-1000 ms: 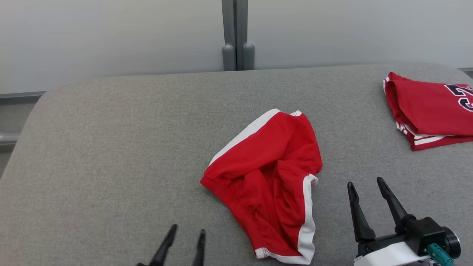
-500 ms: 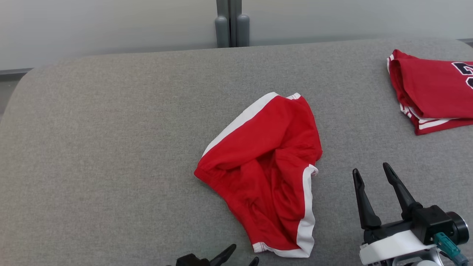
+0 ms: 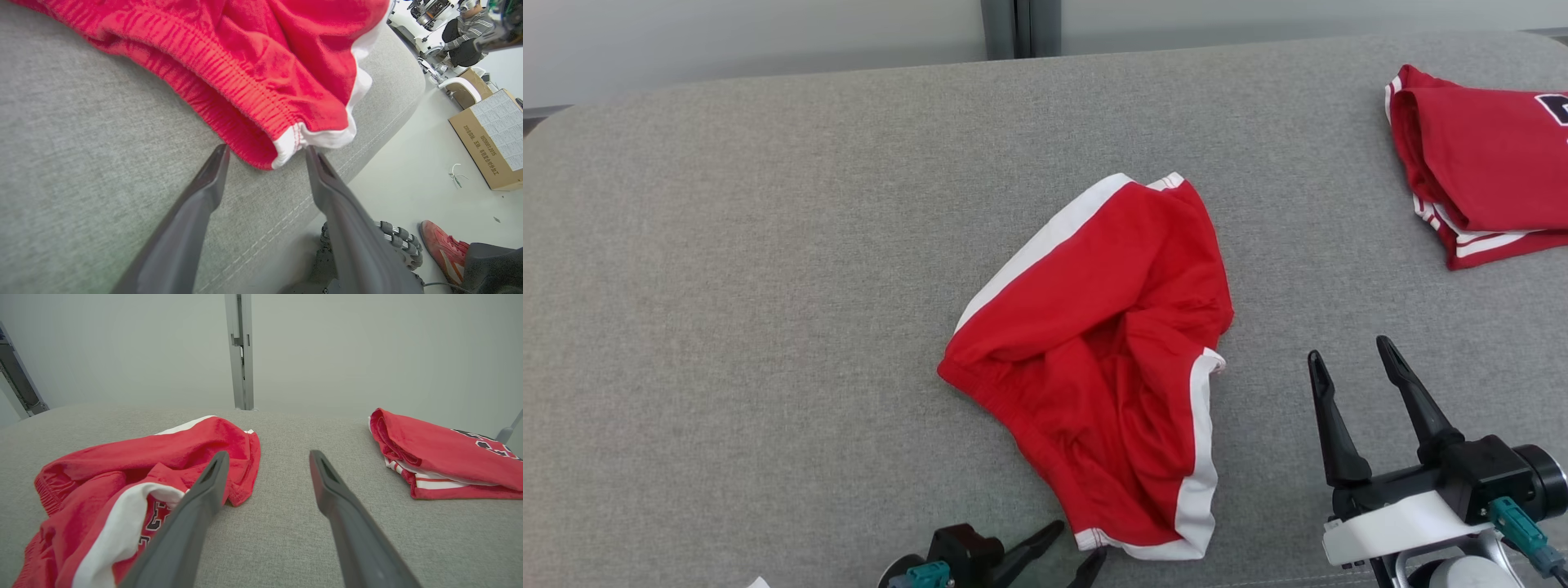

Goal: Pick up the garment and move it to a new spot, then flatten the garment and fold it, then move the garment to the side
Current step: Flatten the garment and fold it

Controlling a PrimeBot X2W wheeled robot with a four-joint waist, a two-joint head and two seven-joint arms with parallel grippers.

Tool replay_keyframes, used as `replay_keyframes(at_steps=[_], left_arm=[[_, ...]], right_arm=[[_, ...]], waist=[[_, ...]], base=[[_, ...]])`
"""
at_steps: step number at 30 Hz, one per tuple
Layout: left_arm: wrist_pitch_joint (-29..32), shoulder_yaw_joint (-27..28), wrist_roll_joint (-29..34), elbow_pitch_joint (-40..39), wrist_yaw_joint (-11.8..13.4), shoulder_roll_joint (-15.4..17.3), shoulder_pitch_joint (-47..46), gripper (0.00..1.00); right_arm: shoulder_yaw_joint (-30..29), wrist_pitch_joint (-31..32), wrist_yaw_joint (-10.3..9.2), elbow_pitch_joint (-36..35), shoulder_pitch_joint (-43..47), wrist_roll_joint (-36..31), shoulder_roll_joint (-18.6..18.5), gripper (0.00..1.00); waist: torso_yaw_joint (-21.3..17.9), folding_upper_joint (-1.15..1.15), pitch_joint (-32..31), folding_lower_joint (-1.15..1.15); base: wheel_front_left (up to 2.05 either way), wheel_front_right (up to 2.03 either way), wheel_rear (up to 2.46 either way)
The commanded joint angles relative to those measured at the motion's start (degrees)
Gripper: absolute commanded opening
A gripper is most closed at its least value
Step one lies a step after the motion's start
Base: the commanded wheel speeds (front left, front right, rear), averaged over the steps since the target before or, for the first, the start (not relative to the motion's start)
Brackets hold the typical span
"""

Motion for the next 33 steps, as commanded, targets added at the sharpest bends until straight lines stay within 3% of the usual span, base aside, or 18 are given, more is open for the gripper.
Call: replay_keyframes(at_steps=[1,3,7,18,25,33], left_arm=[[-0.2,-0.6,-0.4,0.1,-0.2,0.3,-1.3,0.4],[-0.2,-1.5,-1.0,-0.5,-0.2,0.5,-1.8,0.0],[-0.2,0.4,0.2,-2.2,-0.2,1.7,-2.3,0.0],[-0.2,20.3,9.2,-12.0,-0.2,5.0,3.9,0.0],[-0.2,31.2,14.5,-12.9,-0.2,2.7,5.9,0.0],[-0.2,33.8,17.0,-13.3,-0.2,1.3,5.3,0.0]], right_arm=[[-0.1,0.0,-0.05,-0.1,-0.4,-0.2,-0.2,1.0],[-0.1,0.0,-0.04,-0.1,-0.4,-0.2,-0.3,1.0],[-0.3,0.0,-0.05,0.1,-0.1,-0.2,-0.2,1.0],[3.1,0.0,-0.05,4.3,1.6,2.6,-1.8,1.0],[8.1,0.0,-0.06,12.7,1.5,6.2,-5.2,1.0],[19.7,0.0,-0.05,15.6,0.3,11.6,-11.7,1.0]], waist=[[-0.2,0.0,0.2,0.0],[-0.3,0.0,0.1,0.0],[-0.1,0.0,-0.3,0.0],[2.4,0.0,-0.4,0.0],[3.4,0.0,-0.5,0.0],[4.0,0.0,0.3,0.0]], base=[[0.0,0.0,0.0],[0.0,0.0,0.0],[0.0,0.0,0.0],[0.0,0.0,0.0],[0.0,0.0,0.0],[0.0,0.0,0.0]])
